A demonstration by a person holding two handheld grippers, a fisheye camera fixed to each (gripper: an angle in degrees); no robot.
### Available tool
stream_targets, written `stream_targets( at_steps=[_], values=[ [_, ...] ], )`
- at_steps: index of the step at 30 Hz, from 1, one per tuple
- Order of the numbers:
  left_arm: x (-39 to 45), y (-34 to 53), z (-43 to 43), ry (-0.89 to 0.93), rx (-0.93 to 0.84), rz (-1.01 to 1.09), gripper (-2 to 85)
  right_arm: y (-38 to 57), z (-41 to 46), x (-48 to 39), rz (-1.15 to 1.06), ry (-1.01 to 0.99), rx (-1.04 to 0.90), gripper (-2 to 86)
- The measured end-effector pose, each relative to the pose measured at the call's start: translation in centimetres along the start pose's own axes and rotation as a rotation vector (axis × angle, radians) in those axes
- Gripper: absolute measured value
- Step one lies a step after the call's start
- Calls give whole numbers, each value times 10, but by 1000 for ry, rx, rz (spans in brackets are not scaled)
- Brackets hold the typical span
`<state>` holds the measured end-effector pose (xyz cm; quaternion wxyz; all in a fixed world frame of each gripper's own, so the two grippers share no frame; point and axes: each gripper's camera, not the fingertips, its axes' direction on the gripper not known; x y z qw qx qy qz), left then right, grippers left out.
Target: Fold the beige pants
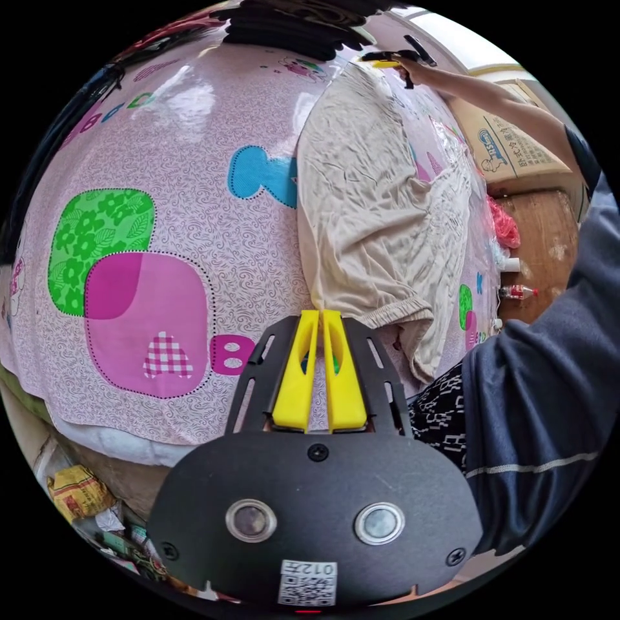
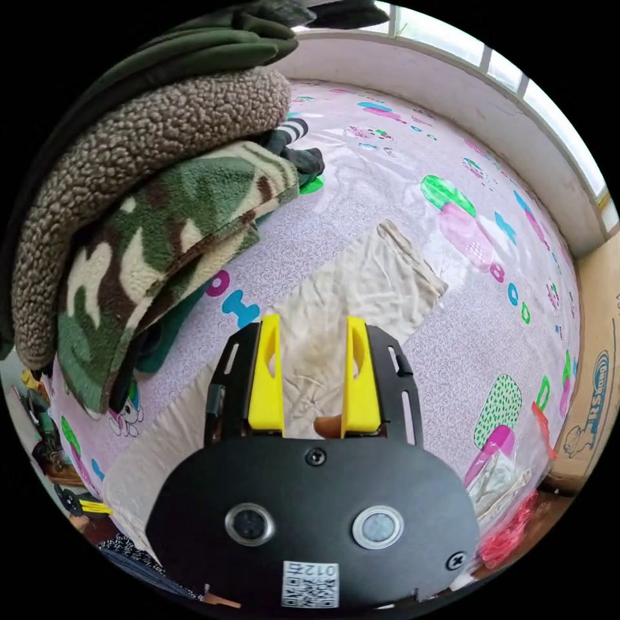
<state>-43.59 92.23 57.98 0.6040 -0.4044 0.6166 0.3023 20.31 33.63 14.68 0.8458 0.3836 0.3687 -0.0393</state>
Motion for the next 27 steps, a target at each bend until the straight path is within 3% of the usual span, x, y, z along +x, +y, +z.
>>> stream_targets(
  at_steps=[3, 7, 13, 19, 21, 27],
  values=[
    [-4, 6, 0, 26, -9, -16, -1, 21, -1, -3, -22, 16, -5, 33],
    [-3, 18, 1, 45, -11, -37, -1, 61, -15, 5, -31, 2, -38, 13],
    [16, 41, -30, 136, 85, 41, -1, 152, -143, 78, 112, -143, 142, 6],
    [10, 41, -133, 222, 499, 49, -2, 266, -378, 192, 323, -159, 444, 4],
    [20, 23, -187, 205, 618, 154, -2, 326, -495, 231, 377, -148, 610, 4],
    [116, 8, -310, -29, 704, 516, -2, 532, -759, 276, 415, -105, 982, 4]
  ],
)
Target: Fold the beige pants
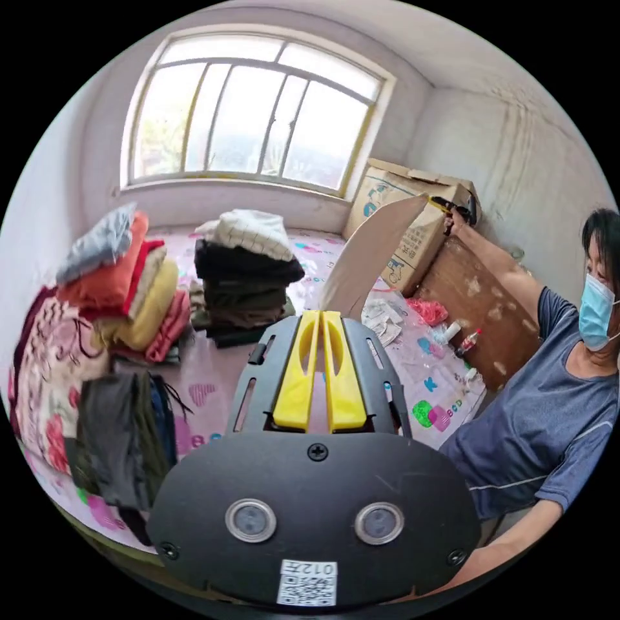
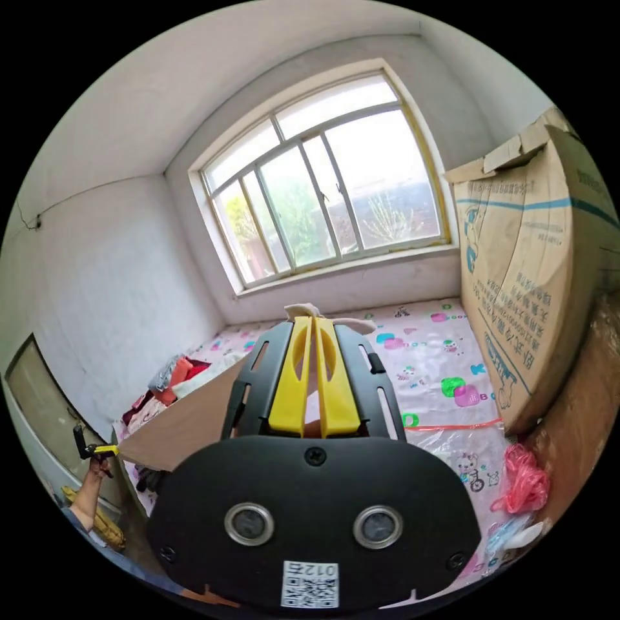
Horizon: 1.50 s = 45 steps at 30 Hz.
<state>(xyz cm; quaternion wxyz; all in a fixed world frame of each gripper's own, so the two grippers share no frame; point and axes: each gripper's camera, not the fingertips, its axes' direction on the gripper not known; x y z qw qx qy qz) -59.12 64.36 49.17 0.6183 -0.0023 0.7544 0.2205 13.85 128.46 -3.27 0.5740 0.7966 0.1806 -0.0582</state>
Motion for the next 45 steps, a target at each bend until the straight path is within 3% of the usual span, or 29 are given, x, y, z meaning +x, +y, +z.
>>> stream_targets(
  at_steps=[4, 7, 13, 18, 22, 28, 32, 35, 39, 45],
  values=[
    [61, -15, -20, -160, -103, 220, -2, 20, -137, 23, 19, -110, 45, 4],
    [100, 15, -8, -289, -258, 344, -2, 98, -206, 46, 34, -125, -10, 4],
    [127, 141, 62, -401, -545, 363, -2, 360, -261, 114, 273, -146, -172, 4],
    [138, 267, 151, -421, -963, 435, -1, 551, -277, 137, 539, -90, -268, 5],
    [158, 313, 176, -439, -1109, 578, -1, 592, -290, 128, 551, 3, -397, 6],
    [170, 338, 180, -401, -1186, 677, 2, 557, -296, 94, 320, 97, -612, 8],
    [157, 348, 169, -448, -1142, 577, 6, 543, -288, 53, 132, 171, -762, 15],
    [143, 360, 163, -419, -1163, 473, 15, 560, -269, 54, 201, 143, -935, 30],
    [107, 360, 145, -304, -1101, 201, 32, 569, -260, 64, 335, 131, -1007, 71],
    [43, 363, 102, -118, -1002, -127, 22, 569, -263, 44, 299, 85, -1188, 89]
  ],
)
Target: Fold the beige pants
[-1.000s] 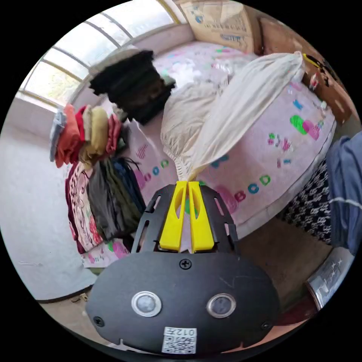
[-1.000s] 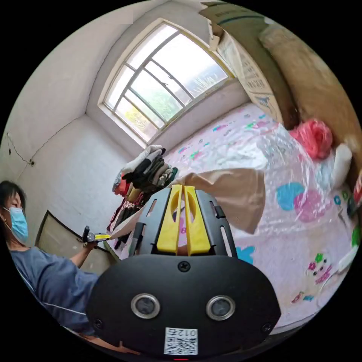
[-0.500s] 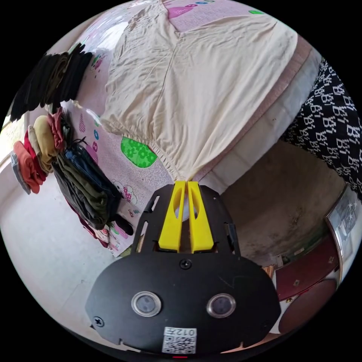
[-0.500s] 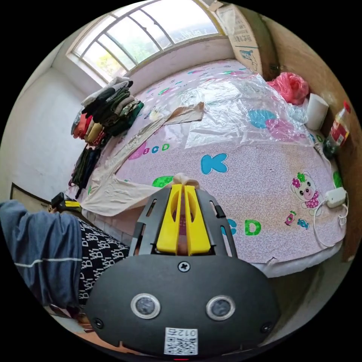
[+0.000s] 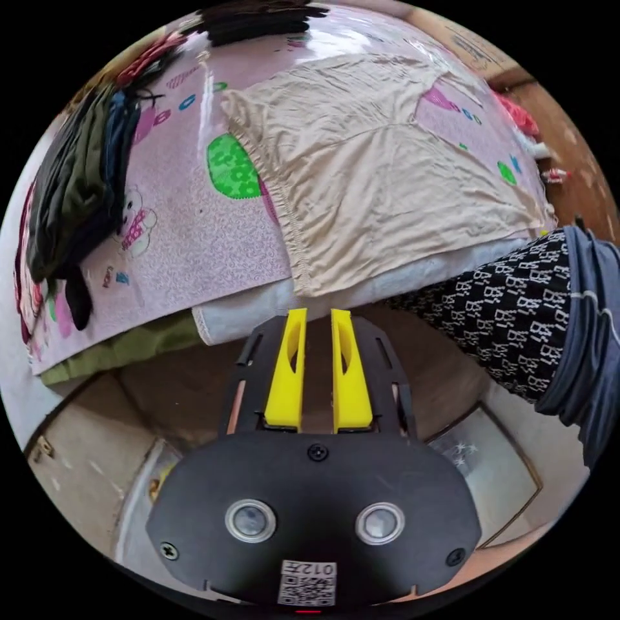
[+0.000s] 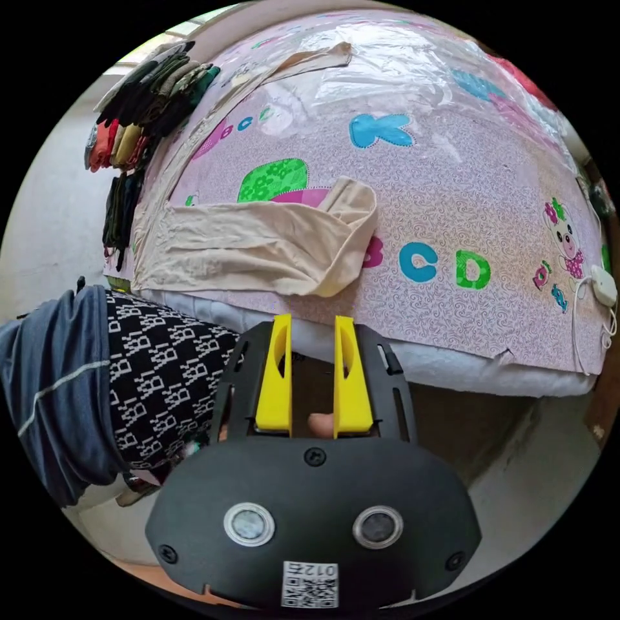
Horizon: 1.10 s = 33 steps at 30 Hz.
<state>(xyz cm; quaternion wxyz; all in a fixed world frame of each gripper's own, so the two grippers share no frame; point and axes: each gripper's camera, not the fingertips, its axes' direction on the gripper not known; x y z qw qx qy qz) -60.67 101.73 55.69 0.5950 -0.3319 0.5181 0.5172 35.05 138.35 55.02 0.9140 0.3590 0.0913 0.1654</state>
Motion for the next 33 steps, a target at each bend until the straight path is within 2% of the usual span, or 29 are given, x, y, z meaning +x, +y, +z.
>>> stream_targets(
  at_steps=[2, 5, 7, 9, 15, 20, 22, 25, 28, 33],
  values=[
    [-24, 15, -11, 19, 43, -90, 15, 6, -15, 3, 39, 9, 33, 85],
    [-57, 38, -44, 89, 242, -240, 9, 3, -58, 14, 138, 18, 235, 78],
    [-64, 37, -60, 143, 366, -269, 7, -23, -72, 10, 120, 21, 289, 80],
    [-64, 12, -65, 247, 433, -230, 6, -77, -72, -11, 13, 79, 255, 90],
    [-46, -70, -35, 305, 276, -88, 5, -165, -25, -72, -321, 314, -30, 98],
    [-64, -94, -16, 365, 226, -151, 4, -170, 4, -101, -462, 402, -160, 36],
    [-71, -96, -15, 358, 220, -168, 5, -161, 11, -114, -513, 461, -156, 20],
    [-83, -101, -12, 321, 171, -186, 5, -149, 2, -116, -466, 499, -130, 9],
    [-91, -106, -10, 280, 111, -173, 5, -115, -43, -91, -318, 515, 36, 6],
    [-108, -109, -7, 274, 70, -167, 4, 1, -122, 13, 169, 376, 410, 5]
  ],
)
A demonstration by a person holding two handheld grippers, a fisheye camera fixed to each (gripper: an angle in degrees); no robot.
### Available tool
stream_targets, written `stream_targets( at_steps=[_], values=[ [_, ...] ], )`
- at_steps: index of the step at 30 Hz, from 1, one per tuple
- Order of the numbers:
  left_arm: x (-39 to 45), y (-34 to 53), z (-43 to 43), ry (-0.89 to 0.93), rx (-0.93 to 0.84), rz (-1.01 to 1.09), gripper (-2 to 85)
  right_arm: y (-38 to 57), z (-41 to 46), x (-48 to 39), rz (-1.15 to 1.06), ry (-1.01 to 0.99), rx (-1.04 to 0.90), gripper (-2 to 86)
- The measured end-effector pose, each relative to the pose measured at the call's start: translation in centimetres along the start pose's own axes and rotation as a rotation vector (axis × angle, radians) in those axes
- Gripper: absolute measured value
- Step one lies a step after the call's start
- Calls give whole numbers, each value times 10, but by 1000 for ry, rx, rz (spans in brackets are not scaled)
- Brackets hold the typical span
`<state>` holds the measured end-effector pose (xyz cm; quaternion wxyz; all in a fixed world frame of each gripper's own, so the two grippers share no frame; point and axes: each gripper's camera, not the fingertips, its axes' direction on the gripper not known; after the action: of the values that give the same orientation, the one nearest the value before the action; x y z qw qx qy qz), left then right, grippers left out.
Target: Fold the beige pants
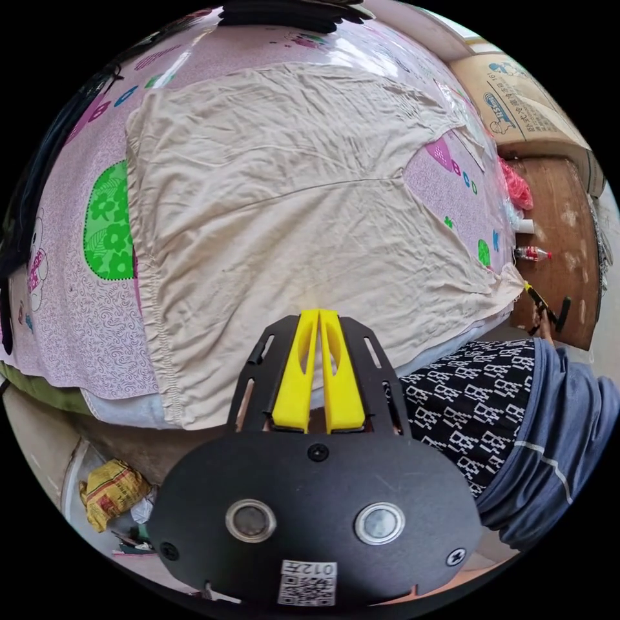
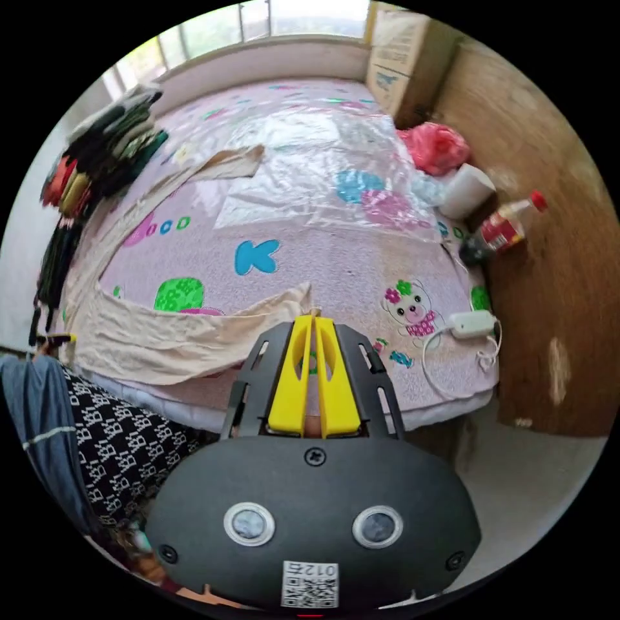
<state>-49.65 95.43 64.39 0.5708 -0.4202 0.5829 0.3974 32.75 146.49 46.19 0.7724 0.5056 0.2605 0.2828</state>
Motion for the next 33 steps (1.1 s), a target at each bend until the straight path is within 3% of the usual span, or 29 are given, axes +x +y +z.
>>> stream_targets(
  at_steps=[8, 13, 16, 19, 26, 30, 33],
  values=[
    [-32, -7, -19, 82, 26, -69, 3, 94, 83, 70, 373, -95, -188, 13],
    [-40, -17, -30, 77, 8, -60, 4, 120, 64, 97, 484, -20, -75, 18],
    [-47, -24, -37, 87, -5, -67, 4, 97, 49, 95, 411, -2, 33, 20],
    [-51, -31, -44, 89, -13, -72, 4, 39, 66, 60, 261, -108, 70, 23],
    [-62, -46, -60, 127, -32, -107, 5, -165, 159, -116, -149, -313, 65, 32],
    [-63, -54, -69, 129, -31, -123, 5, -280, 227, -194, -285, -166, -41, 52],
    [-63, -60, -75, 133, -40, -133, 5, -339, 272, -202, -240, -70, -98, 88]
  ],
)
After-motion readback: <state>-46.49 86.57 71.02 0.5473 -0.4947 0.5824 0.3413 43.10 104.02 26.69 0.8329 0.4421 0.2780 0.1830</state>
